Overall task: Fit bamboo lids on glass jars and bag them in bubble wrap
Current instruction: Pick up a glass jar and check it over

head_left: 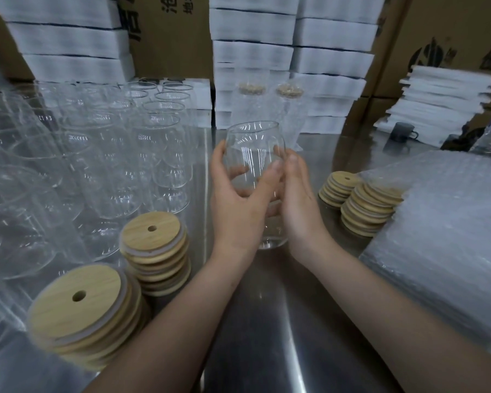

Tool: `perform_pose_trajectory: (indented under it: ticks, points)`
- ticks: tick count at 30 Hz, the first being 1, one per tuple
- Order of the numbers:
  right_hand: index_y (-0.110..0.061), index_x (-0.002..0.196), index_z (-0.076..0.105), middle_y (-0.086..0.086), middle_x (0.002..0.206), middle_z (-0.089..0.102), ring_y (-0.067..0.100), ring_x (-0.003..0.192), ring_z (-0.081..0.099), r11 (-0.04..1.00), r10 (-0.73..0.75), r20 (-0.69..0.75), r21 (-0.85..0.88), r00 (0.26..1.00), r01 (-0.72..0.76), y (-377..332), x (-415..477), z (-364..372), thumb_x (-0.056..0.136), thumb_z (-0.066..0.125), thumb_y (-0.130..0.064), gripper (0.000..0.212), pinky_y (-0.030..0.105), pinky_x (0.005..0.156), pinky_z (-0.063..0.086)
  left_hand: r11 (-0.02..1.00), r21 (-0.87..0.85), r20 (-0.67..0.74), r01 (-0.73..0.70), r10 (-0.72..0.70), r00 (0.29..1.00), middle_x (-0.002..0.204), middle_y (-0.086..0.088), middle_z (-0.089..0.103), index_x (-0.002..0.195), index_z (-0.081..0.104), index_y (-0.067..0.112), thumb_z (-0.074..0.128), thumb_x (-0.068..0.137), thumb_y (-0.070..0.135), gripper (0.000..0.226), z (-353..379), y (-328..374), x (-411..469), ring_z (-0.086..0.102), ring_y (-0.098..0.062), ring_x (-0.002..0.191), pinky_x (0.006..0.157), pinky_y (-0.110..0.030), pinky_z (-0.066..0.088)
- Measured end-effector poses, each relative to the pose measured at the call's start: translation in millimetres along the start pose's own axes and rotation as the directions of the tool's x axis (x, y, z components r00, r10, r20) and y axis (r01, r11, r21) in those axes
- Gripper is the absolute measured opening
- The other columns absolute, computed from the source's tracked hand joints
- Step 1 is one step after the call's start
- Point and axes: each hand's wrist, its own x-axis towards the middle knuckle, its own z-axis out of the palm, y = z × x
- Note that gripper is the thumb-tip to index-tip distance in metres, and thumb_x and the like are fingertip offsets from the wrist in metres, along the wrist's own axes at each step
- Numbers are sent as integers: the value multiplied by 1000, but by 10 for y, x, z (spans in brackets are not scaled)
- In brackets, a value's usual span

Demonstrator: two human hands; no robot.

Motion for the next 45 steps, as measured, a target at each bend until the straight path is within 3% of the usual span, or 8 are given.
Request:
perform_pose_trajectory:
  ticks: [7, 13, 18, 24, 30, 35, 40, 45]
  points:
    - [-32, 116, 66, 12, 91, 62, 20, 70, 59, 981, 189, 25, 43, 982, -190, -26, 94, -94, 103, 23, -55, 50, 40, 68, 50, 995, -76, 77, 64, -58, 995, 101, 40, 64, 148, 37, 15, 67, 88, 31, 70, -15, 18, 9, 62, 13, 100, 78, -16, 54]
    - [-37, 120, 62, -3, 76, 62, 7, 51, 50, 928, 282, 210, 190, 936, -322, -47, 113, -179, 99, 31, -60, 44, 20, 43, 37, 943, -219, 168, 249, -215, 962, 138, -12, 57, 143, 44, 10, 53, 85, 49, 71, -24, 51, 10, 54, -28, 129, 114, -49, 36]
    - [-21, 139, 52, 9, 130, 65, 29, 121, 61, 850, 320, 321, 319, 891, -420, -63, 94, -186, 100, 24, -62, 64, 55, 105, 45, 994, -60, 138, 91, -82, 987, 135, 20, 52, 150, 31, 31, 43, 101, 37, 50, -55, -22, 38, 56, 8, 116, 80, -15, 55]
    - [-26, 140, 42, 11, 121, 67, 38, 100, 69, 976, 177, 71, 113, 982, -184, -134, 45, -83, 96, 39, -52, 51, 53, 82, 56, 998, 43, 30, -36, 35, 999, 138, 14, 48, 145, 43, 19, 49, 102, 22, 44, -12, 60, 18, 49, 20, 115, 91, -5, 43]
    - [-20, 133, 42, -8, 101, 56, -8, 76, 62, 1000, 3, 55, -7, 998, -2, -65, -36, -36, 105, 34, -32, 32, 7, 61, 48, 993, 101, 30, 64, -67, 997, 138, 5, 47, 148, 26, 32, 68, 64, 68, 101, 69, 69, -90, 54, 9, 113, 89, -21, 50]
    - [-24, 109, 45, -16, 83, 63, -12, 59, 60, 1000, 13, 33, 13, 999, -13, -107, -33, -63, 106, 28, -40, 23, 8, 53, 49, 996, 15, 23, 90, -91, 996, 122, 3, 60, 137, 37, 31, 79, 62, 54, 90, 30, 66, -81, 66, -4, 101, 69, -31, 58]
    - [-32, 106, 55, 28, 106, 62, 29, 72, 58, 996, 83, -30, -11, 996, -84, -137, 4, -61, 105, 31, -45, 27, 45, 64, 51, 982, -87, 63, 165, -160, 985, 98, 6, 71, 128, 43, 31, 79, 77, 36, 62, 2, 56, -52, 74, -17, 84, 66, -35, 61]
    - [-28, 104, 66, 1, 72, 58, 11, 53, 53, 983, 177, 2, 53, 984, -177, -91, 39, -167, 101, 44, -48, 30, 24, 48, 42, 949, -163, 80, 270, -260, 962, 111, -7, 68, 125, 49, 27, 72, 75, 52, 61, -27, 63, -34, 75, -19, 83, 64, -29, 59]
